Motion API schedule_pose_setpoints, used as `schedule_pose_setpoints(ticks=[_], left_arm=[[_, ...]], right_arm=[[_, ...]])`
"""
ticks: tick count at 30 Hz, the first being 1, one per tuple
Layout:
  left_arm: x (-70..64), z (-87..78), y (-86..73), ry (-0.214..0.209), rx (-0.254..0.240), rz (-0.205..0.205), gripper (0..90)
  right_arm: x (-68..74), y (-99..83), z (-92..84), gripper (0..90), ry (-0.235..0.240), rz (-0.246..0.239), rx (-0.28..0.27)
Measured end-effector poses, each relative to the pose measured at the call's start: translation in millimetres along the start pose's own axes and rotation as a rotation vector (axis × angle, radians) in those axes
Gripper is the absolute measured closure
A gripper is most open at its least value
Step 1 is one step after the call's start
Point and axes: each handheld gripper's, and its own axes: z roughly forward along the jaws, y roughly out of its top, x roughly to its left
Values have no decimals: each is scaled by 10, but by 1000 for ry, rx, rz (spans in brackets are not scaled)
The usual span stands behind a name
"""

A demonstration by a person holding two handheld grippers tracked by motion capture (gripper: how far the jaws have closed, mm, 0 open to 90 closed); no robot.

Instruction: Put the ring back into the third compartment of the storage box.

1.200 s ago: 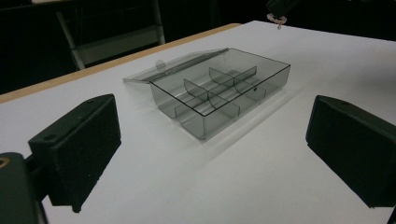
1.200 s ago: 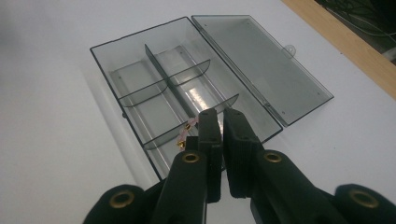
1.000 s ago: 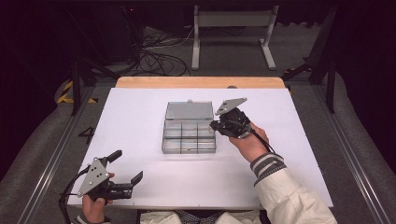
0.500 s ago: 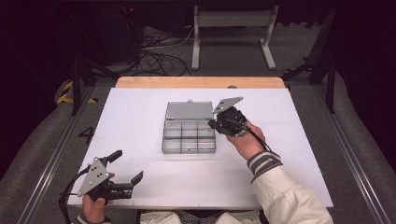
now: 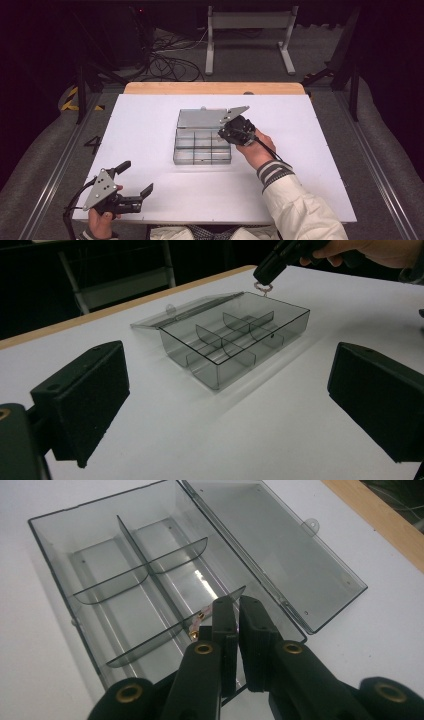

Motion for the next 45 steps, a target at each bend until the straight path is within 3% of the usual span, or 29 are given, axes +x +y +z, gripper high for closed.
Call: schedule_pose_setpoints(ticks=[16,38,41,43,45], left_arm=[[1,0,0,-2,0,1,36],[-1,1,3,-4,-3,3,36],[-3,4,3,-5,-4,3,36],[-3,3,3,-4,-5,4,36],[1,-1,4,-4,-2,6,36]], right_arm=[[-56,-56,233,861,10,47,36],[-10,-71,369,861,44,45,54],[-8,-74,382,857,29,47,51],[-6,-75,382,740,-12,41,44],[-7,-73,374,729,-27,38,35]])
